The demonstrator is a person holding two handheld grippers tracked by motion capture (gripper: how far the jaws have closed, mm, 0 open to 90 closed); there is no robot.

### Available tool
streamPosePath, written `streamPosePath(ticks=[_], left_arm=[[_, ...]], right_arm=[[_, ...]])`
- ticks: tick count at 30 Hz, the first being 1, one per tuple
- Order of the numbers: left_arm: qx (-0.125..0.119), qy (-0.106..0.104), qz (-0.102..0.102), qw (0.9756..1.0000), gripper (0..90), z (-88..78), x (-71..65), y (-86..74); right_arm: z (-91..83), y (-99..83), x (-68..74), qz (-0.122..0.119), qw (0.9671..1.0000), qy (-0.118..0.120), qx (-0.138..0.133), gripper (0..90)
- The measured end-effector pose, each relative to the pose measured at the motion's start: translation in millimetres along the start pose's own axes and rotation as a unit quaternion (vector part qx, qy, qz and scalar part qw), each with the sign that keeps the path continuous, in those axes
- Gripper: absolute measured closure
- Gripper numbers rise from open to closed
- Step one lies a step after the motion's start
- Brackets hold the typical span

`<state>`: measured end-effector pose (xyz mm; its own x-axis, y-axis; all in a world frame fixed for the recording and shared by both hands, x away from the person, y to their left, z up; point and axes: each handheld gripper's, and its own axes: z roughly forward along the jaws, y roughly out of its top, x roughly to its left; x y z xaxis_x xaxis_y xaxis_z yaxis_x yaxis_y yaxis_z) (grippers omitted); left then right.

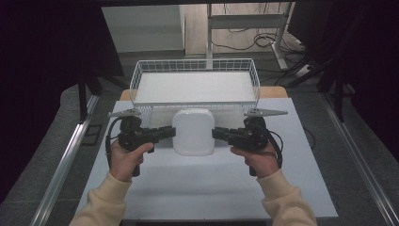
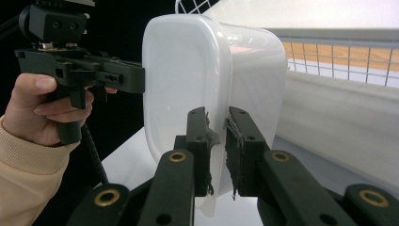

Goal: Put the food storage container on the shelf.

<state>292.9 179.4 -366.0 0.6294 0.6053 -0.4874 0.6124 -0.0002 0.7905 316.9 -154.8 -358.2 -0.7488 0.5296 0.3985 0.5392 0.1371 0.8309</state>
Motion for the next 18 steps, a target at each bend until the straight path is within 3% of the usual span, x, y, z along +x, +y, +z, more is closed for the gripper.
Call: streamPosePath(ticks=[18], left_arm=[[-0.008,0.011,0.014,0.9998,78.2,5.0,7.4,43.4]], right_arm=[[5.0,43.1,-10.5,-0.015,0.9998,-0.01,-0.003,79.7]])
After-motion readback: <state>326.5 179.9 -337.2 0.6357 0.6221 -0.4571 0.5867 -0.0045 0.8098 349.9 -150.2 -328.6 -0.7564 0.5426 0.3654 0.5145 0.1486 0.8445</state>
